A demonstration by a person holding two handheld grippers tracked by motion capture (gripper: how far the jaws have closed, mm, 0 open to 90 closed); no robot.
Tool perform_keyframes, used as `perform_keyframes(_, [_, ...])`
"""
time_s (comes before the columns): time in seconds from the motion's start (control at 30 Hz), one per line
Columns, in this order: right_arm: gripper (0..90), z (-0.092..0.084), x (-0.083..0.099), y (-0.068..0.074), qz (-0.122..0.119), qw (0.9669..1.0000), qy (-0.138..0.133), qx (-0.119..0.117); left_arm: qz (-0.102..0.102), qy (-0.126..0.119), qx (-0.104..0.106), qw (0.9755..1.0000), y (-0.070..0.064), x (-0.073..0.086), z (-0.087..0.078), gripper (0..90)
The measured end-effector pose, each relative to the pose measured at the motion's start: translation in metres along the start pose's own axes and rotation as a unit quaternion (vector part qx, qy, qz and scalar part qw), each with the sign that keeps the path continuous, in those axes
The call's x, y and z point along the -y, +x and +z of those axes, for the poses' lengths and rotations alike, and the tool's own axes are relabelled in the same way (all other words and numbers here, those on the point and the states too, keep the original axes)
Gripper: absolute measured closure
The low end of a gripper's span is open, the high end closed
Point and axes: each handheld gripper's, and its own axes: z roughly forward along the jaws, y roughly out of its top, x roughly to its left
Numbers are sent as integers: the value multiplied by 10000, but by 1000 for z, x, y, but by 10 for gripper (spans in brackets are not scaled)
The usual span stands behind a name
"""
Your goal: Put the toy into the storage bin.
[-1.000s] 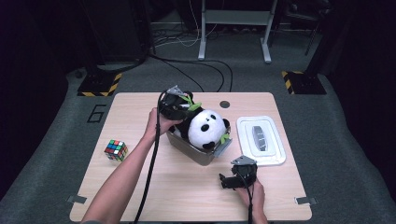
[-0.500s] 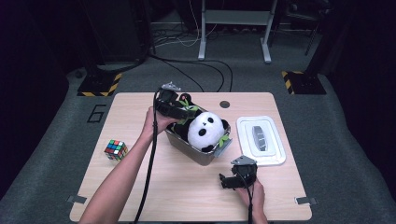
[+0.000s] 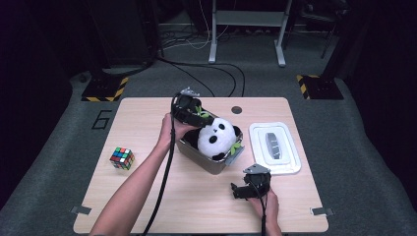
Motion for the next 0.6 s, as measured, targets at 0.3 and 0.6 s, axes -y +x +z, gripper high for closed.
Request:
perform_keyframes(0.3, [3,0,0,0,-10,10000,1,-2,-19,422,112,9990,-1,15,25,187])
perform_keyframes(0.6, [4,0,0,0,-18,10000,-4,-3,-115,-10,21,9999,2,13,8,199])
